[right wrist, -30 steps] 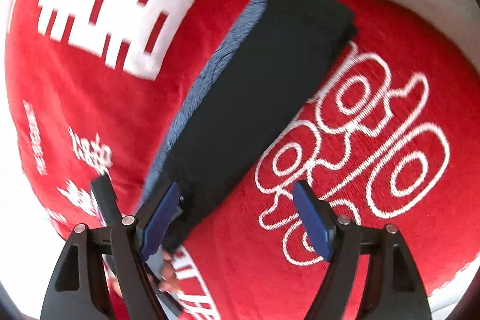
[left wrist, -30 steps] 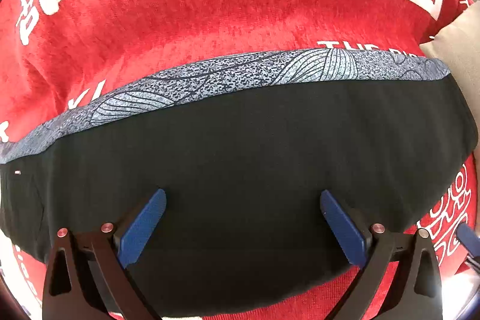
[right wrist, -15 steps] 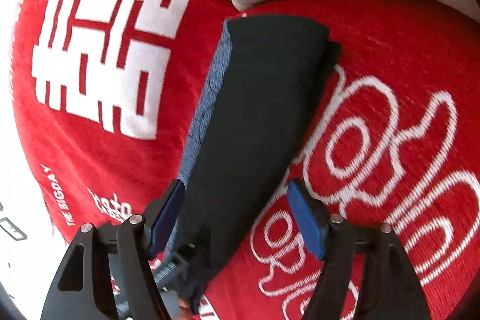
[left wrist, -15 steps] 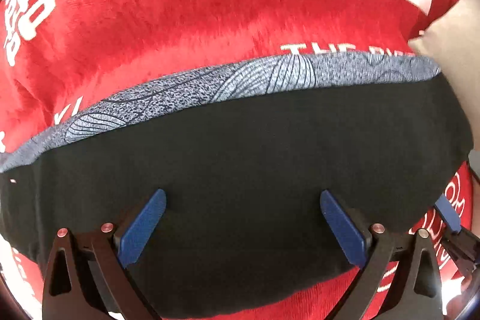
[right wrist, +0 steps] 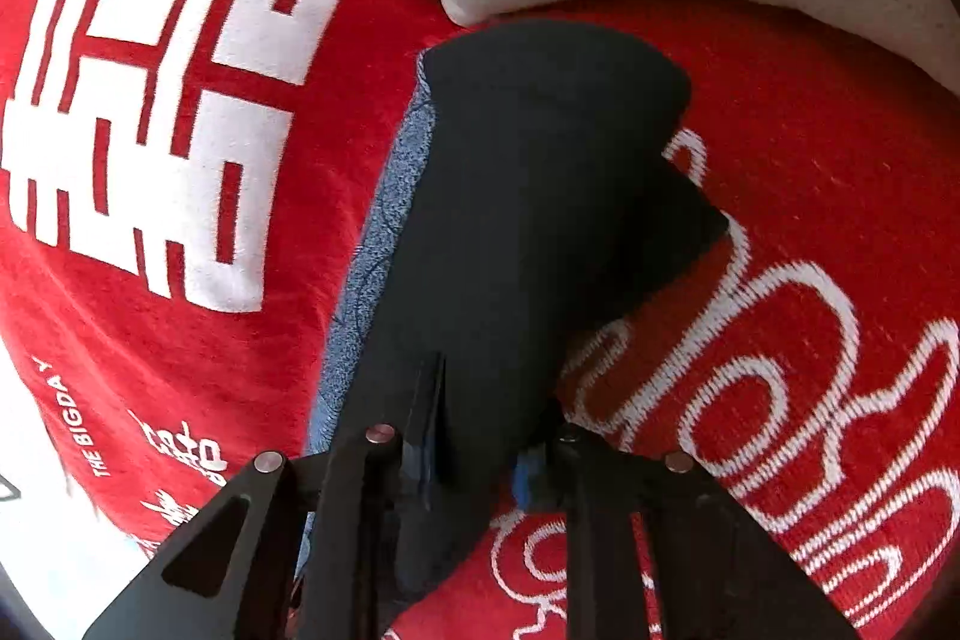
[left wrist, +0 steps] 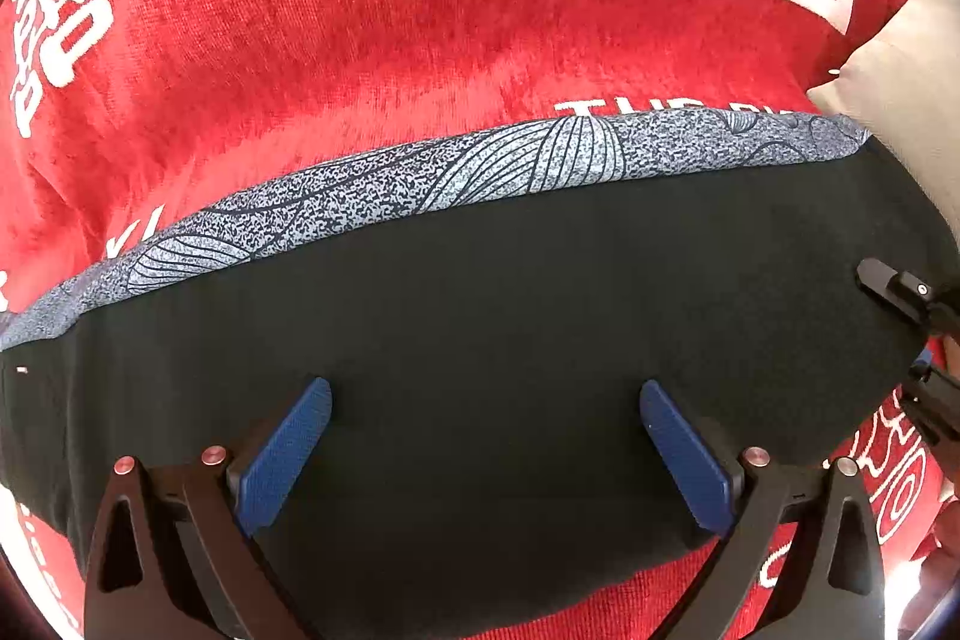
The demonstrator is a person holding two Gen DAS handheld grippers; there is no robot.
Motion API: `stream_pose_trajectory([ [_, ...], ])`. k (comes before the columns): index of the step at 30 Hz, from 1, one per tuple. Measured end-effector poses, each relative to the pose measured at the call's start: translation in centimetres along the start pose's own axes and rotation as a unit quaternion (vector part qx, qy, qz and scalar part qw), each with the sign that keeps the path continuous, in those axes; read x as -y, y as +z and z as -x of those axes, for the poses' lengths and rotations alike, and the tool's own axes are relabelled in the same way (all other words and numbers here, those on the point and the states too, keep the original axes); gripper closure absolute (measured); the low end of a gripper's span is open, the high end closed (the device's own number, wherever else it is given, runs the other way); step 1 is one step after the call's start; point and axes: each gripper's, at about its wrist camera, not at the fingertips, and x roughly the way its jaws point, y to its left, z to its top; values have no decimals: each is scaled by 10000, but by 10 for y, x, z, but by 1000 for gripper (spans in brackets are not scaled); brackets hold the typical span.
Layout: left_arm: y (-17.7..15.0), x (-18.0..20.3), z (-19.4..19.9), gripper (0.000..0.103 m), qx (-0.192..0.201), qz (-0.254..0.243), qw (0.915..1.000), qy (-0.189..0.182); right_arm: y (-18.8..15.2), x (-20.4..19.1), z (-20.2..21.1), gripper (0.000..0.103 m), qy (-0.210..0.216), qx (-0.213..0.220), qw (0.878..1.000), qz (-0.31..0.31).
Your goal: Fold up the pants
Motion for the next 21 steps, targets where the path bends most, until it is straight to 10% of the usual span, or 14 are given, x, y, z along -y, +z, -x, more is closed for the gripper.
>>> stream_pose_trajectory([
  [7, 10, 3, 11, 0, -10, 73, 9999, 86, -6, -35, 9, 85, -334, 189, 9944, 984],
  [15, 12, -4, 3, 0, -134, 160, 9998, -69, -9, 9, 34, 56, -150, 331, 9982, 475],
  [21, 13, 0, 3, 0, -80, 119, 9999, -28, 4, 45, 26, 54, 552, 547, 9952, -595],
])
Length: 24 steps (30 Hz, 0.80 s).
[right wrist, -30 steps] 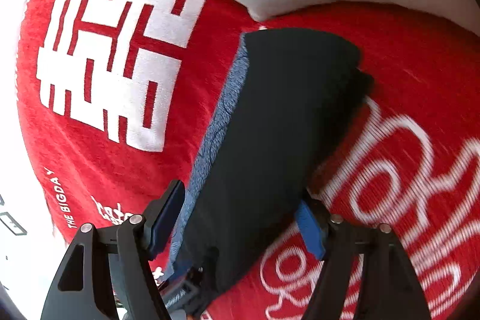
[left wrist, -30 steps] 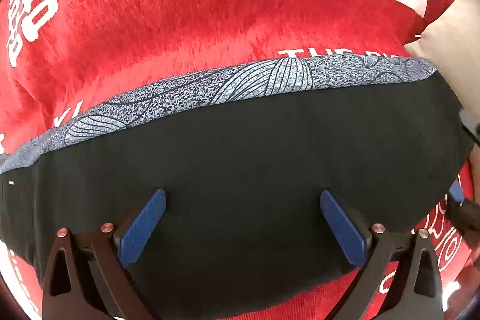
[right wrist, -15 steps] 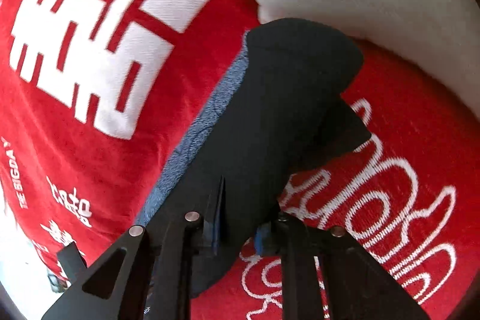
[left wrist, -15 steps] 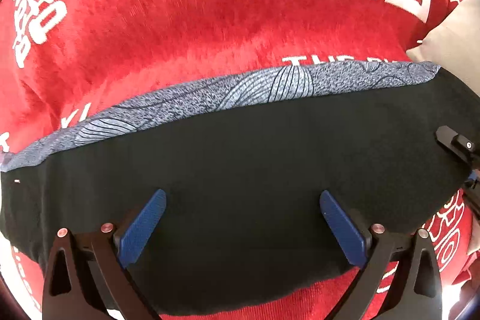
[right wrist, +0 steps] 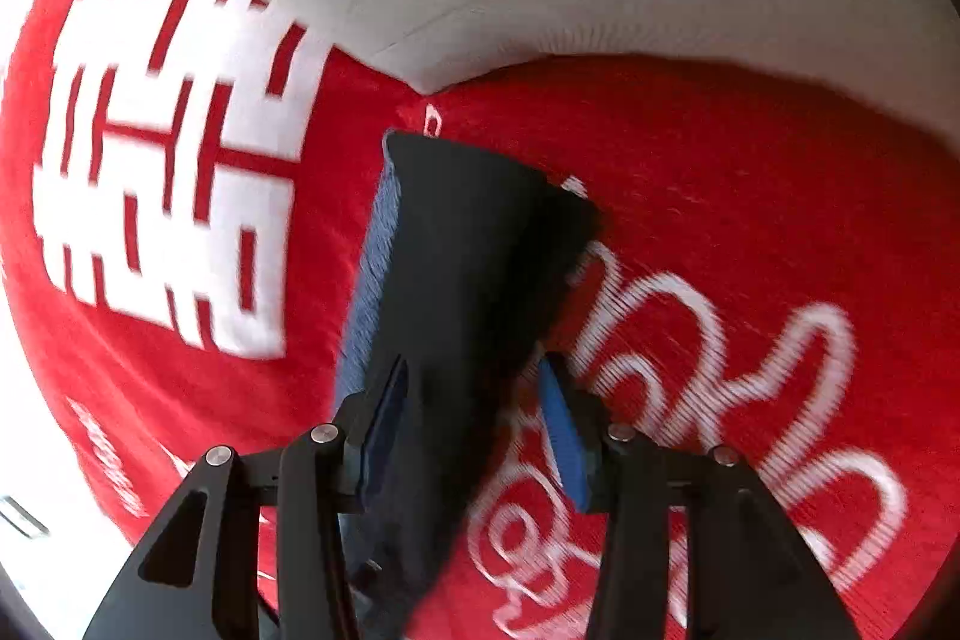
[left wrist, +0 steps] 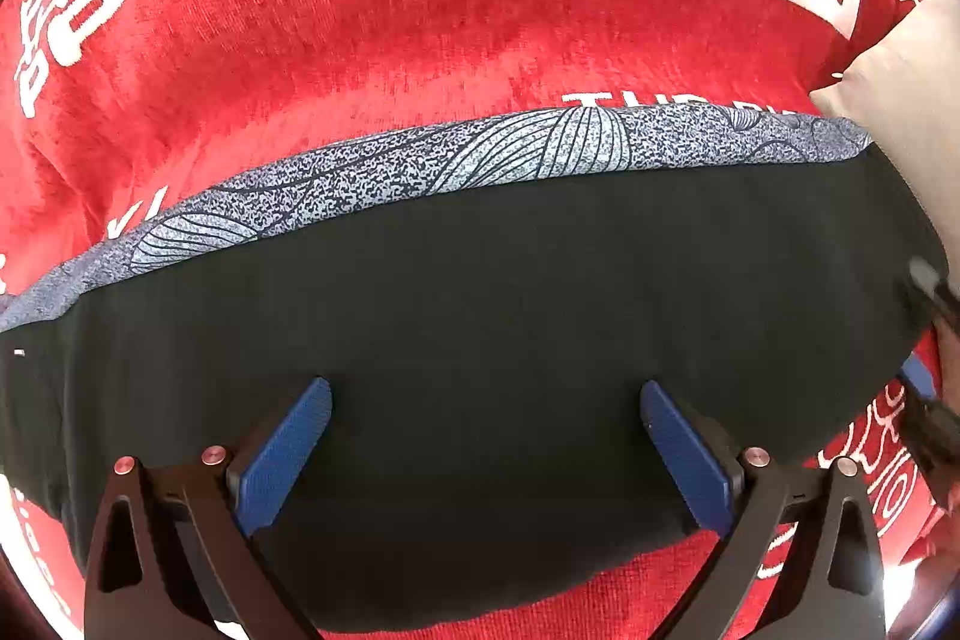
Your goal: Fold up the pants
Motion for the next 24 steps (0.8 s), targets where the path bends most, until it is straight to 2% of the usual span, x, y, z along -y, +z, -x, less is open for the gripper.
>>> stream_pose_trajectory([
  [3, -6, 9, 6, 0, -11, 44, 10000, 60, 8, -10, -15, 53, 35, 45, 9999, 144],
  [5, -8, 11, 18, 0, 92, 78, 9998, 172, 11, -19, -22, 67, -116, -121, 9995, 274],
  [6, -7, 12, 25, 0, 215, 79, 9997, 125, 12, -22, -24, 82, -247, -221, 9990, 304],
  [8, -6, 18, 38, 0, 441, 12, 9990, 22, 14, -28, -22, 85, -416, -293, 9976, 460],
  [10, -6, 28, 42, 0, 521, -173, 9985, 17, 12, -42, -15, 89, -582, -277, 9937, 918],
  [11, -7, 32, 38, 0, 449, -268, 9986, 67, 9, -49, -14, 89, -666, -249, 9909, 1139],
  [13, -13, 39, 11, 0, -9, -307, 9995, 62, 2, -69, -9, 89, -795, -146, 9828, 1658],
  [14, -18, 35, 11, 0, 249, -96, 9996, -33, -3, -79, -9, 90, -827, -151, 9786, 1878],
  [16, -20, 36, 13, 0, 375, -143, 9992, 15, -15, -102, -6, 90, -939, -50, 9643, 2477],
  [18, -19, 35, 13, 0, 340, -93, 9994, -31, -28, -123, -4, 90, -976, -21, 9485, 3013],
  [24, -20, 34, 14, 0, 459, -226, 9986, -127, -80, -178, -11, 90, -1097, -87, 8882, 4462],
])
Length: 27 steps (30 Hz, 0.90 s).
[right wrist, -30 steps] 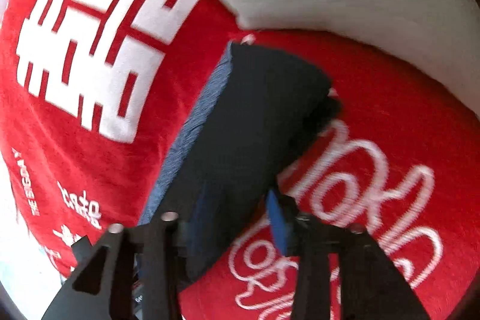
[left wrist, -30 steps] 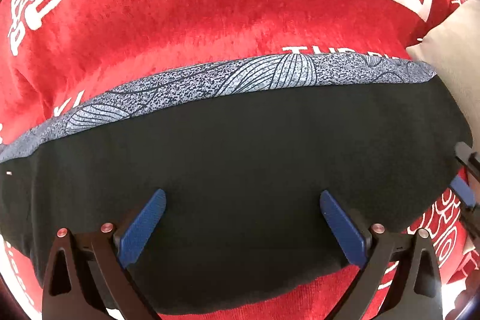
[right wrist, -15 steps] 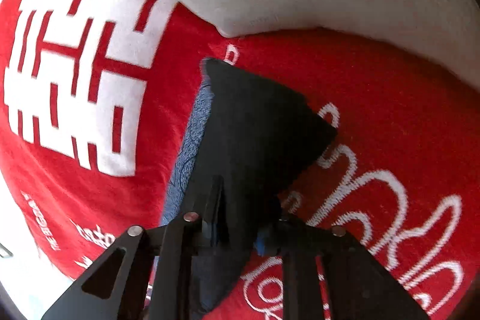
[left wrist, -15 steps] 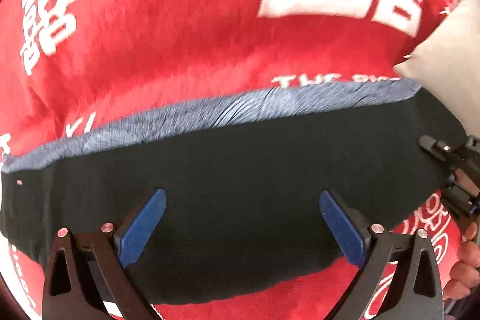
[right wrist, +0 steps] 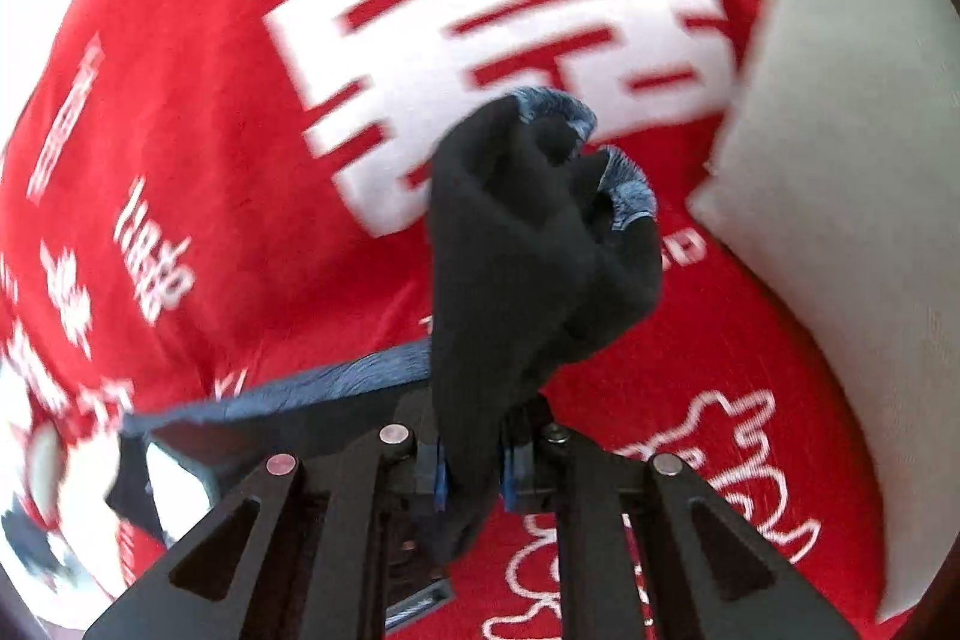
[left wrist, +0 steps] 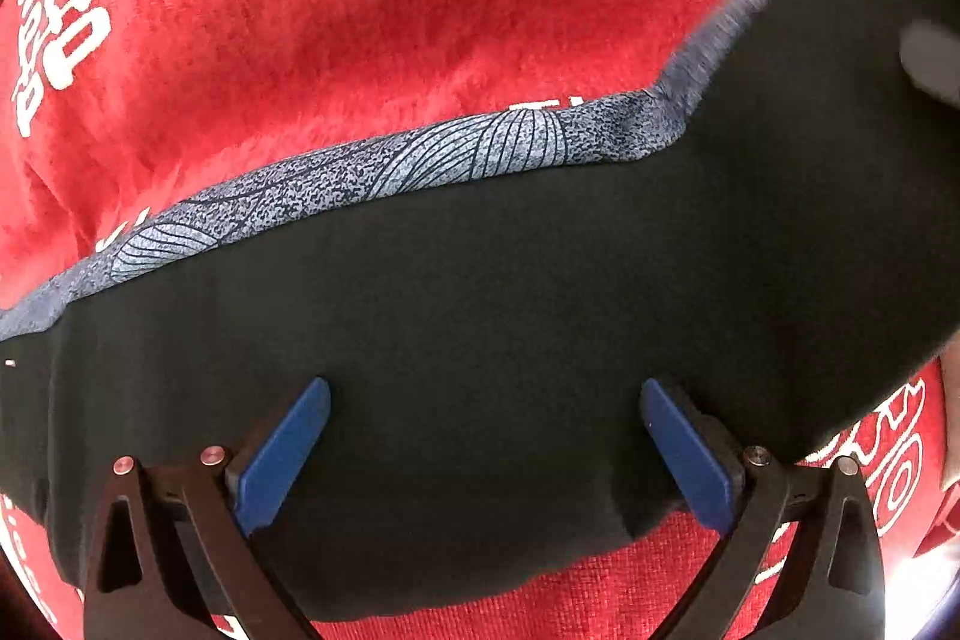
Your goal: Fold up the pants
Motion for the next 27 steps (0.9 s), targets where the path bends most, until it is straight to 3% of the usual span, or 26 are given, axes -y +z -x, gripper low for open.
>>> stream_pose_trajectory([
  [5, -2, -33, 18, 0, -139, 280, 9994, -118, -3, -56, 2, 90, -137, -25, 9952, 966],
  [11, -16, -148, 61, 0, 25, 963, 9945, 398, -23, -127, -3, 90, -424, -33, 9789, 1998],
  [16, -33, -244, 67, 0, -82, 1224, 9866, 1079, -70, -201, -40, 90, -699, -283, 9551, 2867],
  [20, -58, -290, 65, 0, -193, 1416, 9806, 1342, -127, -246, -87, 88, -1034, -695, 9318, 3408],
  [24, -70, -312, 65, 0, -266, 1530, 9792, 1306, -175, -267, -107, 80, -1715, -600, 8947, 4081],
  [26, -76, -317, 69, 0, -276, 1505, 9808, 1210, -183, -270, -103, 73, -1775, -543, 8849, 4272],
  [27, -76, -317, 72, 0, -272, 1472, 9819, 1159, -184, -270, -97, 69, -1679, -574, 8858, 4288],
])
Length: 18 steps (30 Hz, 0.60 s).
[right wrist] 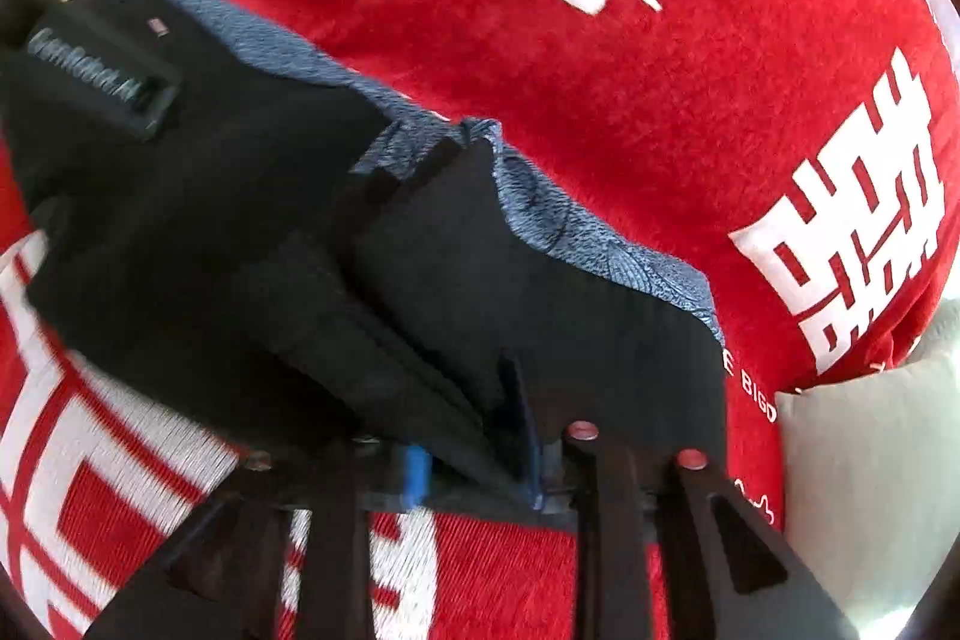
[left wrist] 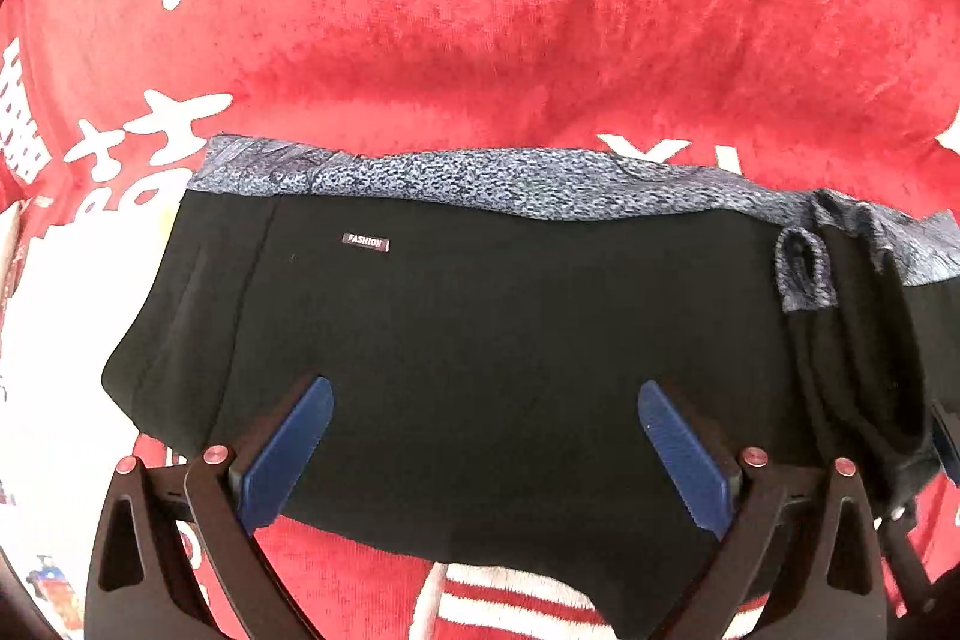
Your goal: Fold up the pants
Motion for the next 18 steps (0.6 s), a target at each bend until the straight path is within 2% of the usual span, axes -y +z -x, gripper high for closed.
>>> stream_pose_trajectory([
  [3, 5, 6, 9, 0, 52, -157, 9994, -289, -5, 10, 16, 65, 379, 8, 9993, -70],
  [4, 13, 11, 7, 0, 79, -238, 9988, -430, -5, 18, 21, 61, 580, -11, 9982, -175],
  [6, 17, 25, 18, 0, 110, -398, 9965, -731, -9, 44, 29, 57, 898, -111, 9939, -638],
  [8, 20, 43, 30, 0, 115, -581, 9927, -1050, -14, 74, 30, 57, 965, -147, 9879, -1202],
  [11, 22, 68, 46, 0, 69, -826, 9853, -1493, -23, 127, 22, 57, 813, -229, 9722, -2185],
  [13, 25, 86, 46, 0, -8, -922, 9804, -1742, -33, 157, 2, 57, 871, -462, 9560, -2763],
  [16, 28, 107, 36, 0, -258, -963, 9744, -2013, -47, 180, -32, 56, 1171, -834, 9354, -3229],
  [18, 29, 117, 29, 0, -392, -902, 9736, -2061, -56, 180, -43, 52, 1250, -928, 9306, -3313],
])
